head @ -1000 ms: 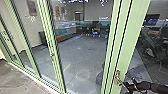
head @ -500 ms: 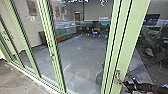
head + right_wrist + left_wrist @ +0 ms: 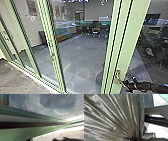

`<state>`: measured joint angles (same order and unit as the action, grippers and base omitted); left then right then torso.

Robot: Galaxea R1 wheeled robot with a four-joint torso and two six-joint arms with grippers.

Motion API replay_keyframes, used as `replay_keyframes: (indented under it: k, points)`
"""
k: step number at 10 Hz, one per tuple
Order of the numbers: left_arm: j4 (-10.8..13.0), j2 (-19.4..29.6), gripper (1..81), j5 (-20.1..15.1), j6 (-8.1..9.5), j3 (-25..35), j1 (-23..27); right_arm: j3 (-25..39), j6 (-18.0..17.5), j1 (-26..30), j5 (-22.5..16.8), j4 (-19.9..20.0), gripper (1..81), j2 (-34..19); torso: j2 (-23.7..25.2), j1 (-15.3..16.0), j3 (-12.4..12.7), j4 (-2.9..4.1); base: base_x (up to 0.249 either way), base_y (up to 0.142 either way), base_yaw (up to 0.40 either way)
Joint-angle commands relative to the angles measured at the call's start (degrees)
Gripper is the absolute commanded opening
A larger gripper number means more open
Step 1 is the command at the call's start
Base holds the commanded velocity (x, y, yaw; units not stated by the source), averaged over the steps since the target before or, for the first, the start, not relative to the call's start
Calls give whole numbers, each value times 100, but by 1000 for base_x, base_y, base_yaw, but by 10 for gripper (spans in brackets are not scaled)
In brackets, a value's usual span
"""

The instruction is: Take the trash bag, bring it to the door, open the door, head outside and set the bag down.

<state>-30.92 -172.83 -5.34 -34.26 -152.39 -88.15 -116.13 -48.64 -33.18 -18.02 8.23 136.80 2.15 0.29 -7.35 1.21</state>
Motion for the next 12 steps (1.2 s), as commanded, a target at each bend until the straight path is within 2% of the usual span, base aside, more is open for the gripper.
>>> replay_keyframes:
  k: [1, 5, 12]
  points:
    - [-55, 2, 10, -530, -20, 34, 135, -67, -49, 483, -466, -199, 811, 113, 0, 0, 0, 0, 74, 0, 0]
    - [-47, -7, 10, -530, -20, 34, 126, -41, -40, 509, -369, -199, 811, 78, 5, -13, 2, -2, 98, 0, 0]
    - [-46, -50, 10, -530, -20, 34, 127, 424, -40, 615, -369, -208, 811, -352, 13, -29, 4, -11, 113, 0, 0]
